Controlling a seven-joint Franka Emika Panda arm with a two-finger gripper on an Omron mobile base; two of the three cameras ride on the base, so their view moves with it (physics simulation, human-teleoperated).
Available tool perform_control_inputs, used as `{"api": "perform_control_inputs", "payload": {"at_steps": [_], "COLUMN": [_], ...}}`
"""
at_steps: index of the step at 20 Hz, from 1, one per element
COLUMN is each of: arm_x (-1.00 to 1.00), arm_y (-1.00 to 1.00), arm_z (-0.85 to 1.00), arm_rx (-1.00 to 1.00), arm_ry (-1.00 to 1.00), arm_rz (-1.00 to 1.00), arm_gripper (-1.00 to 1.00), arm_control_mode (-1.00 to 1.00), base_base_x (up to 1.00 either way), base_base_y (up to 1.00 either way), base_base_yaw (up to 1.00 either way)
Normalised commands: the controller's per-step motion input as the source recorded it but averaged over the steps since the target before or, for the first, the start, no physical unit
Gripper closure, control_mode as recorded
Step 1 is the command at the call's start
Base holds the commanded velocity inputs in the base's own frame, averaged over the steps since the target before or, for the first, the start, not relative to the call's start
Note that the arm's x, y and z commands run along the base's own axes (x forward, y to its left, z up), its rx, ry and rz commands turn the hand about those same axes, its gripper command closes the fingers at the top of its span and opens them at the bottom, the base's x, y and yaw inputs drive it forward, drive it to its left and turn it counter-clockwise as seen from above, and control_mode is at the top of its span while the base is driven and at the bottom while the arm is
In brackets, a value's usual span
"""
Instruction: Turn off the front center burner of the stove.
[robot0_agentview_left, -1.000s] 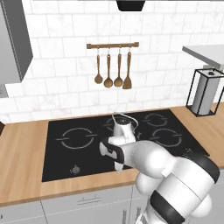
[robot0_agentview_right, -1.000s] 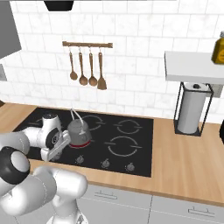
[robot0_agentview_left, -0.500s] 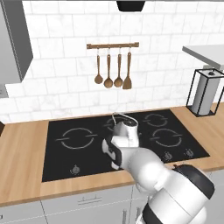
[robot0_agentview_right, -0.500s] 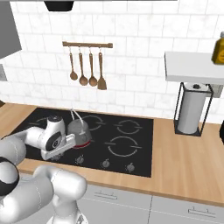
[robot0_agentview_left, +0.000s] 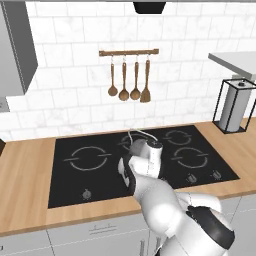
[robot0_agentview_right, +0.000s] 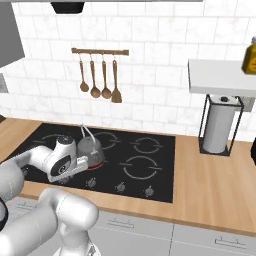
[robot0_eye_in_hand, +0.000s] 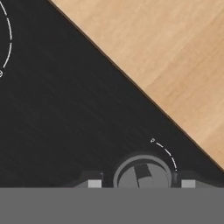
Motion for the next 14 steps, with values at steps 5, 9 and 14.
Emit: {"api": "perform_control_inputs", "payload": {"at_steps": [5, 9, 14], "arm_x": [0.26, 0.03, 0.0], "arm_y": [0.31, 0.15, 0.0], "arm_z": [-0.13, -0.05, -0.05], "arm_rx": [0.0, 0.0, 0.02], "arm_ry": [0.01, 0.12, 0.19], "arm_rz": [-0.98, -0.99, -0.99], "arm_gripper": [1.0, 1.0, 1.0], "arm_control_mode": [-1.0, -1.0, -1.0], "base_base_x": [0.0, 0.0, 0.0], "base_base_y": [0.0, 0.0, 0.0], "base_base_yaw": [0.0, 0.0, 0.0]}}
